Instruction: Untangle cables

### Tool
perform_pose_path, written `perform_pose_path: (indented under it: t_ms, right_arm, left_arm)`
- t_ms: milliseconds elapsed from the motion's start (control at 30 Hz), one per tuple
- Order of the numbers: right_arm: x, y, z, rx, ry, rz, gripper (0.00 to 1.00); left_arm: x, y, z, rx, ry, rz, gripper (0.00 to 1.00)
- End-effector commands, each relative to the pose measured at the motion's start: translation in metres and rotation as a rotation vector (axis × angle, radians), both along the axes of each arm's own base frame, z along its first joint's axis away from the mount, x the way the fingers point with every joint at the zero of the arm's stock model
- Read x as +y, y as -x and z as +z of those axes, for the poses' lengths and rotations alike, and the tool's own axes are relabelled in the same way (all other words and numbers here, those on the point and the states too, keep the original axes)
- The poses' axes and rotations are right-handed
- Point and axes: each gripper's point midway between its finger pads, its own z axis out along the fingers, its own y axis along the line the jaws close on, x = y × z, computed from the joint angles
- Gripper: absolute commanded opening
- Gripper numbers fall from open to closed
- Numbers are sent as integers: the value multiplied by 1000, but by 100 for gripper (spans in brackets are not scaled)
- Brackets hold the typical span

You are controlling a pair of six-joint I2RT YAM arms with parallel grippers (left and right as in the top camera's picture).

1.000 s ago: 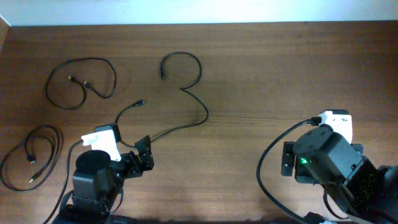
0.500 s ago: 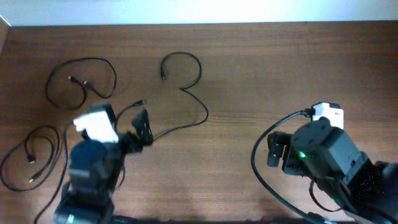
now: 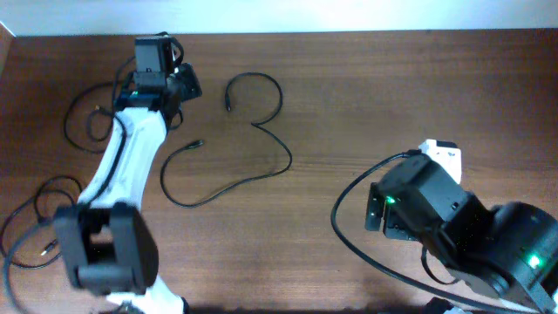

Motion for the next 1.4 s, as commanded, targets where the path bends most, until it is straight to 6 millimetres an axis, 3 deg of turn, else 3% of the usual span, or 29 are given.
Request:
perform_pose_path:
  t_ms: [0, 167, 267, 400, 433, 467, 600, 700, 800, 900, 933, 967, 1067, 1133, 1200, 1267, 1367]
  right_arm:
    - [2, -6, -6, 16, 27, -17, 99]
    - [9, -13, -16, 53, 64, -16, 98]
    - [11, -15, -20, 65, 76, -16, 98]
    - [11, -15, -20, 65, 76, -17, 99]
    - [11, -15, -20, 66, 76, -17, 99]
    - [11, -15, -20, 65, 76, -17, 98]
    - [12, -16, -19, 60, 74, -17, 98]
    - [11, -17, -19, 55, 76, -19, 99]
    - [12, -18, -18, 50, 72, -20, 99]
    - [14, -20, -18, 44, 65, -20, 99]
    - [14, -20, -18, 44, 65, -20, 99]
    - [14, -20, -18, 44, 65, -20, 99]
    - [14, -20, -17, 41, 63, -20, 99]
    - [14, -20, -17, 42, 63, -20, 98]
    - [14, -20, -17, 42, 63, -20, 99]
    - [14, -20, -17, 41, 65, -20, 99]
    - [13, -19, -18, 44, 68, -20, 99]
  left_arm:
    - [12, -16, -37, 40, 28, -24, 0]
    - [21, -18, -105, 151, 36, -20, 0]
    - [28, -16, -125, 186, 4, -30, 0]
    - [93, -7, -121, 209, -165, 166, 0]
    - [102, -5, -120, 212, -169, 185, 0]
    - [124, 0, -120, 212, -154, 234, 0]
    - [170, 8, -112, 207, -116, 315, 0]
    - [193, 17, -105, 226, -103, 358, 0]
    - [174, 11, -103, 217, 25, 270, 0]
    - [113, -9, -92, 138, 277, 44, 0]
    - [78, -15, -80, 100, 404, -85, 0]
    - [56, -17, -72, 80, 472, -163, 0]
    - [0, -19, -62, 74, 545, -308, 0]
    - [-30, -19, -64, 95, 529, -354, 0]
    - [-47, -20, -71, 122, 481, -337, 0]
    - [-57, -26, -88, 148, 239, -291, 0]
    - [-66, -32, -94, 143, -30, -242, 6]
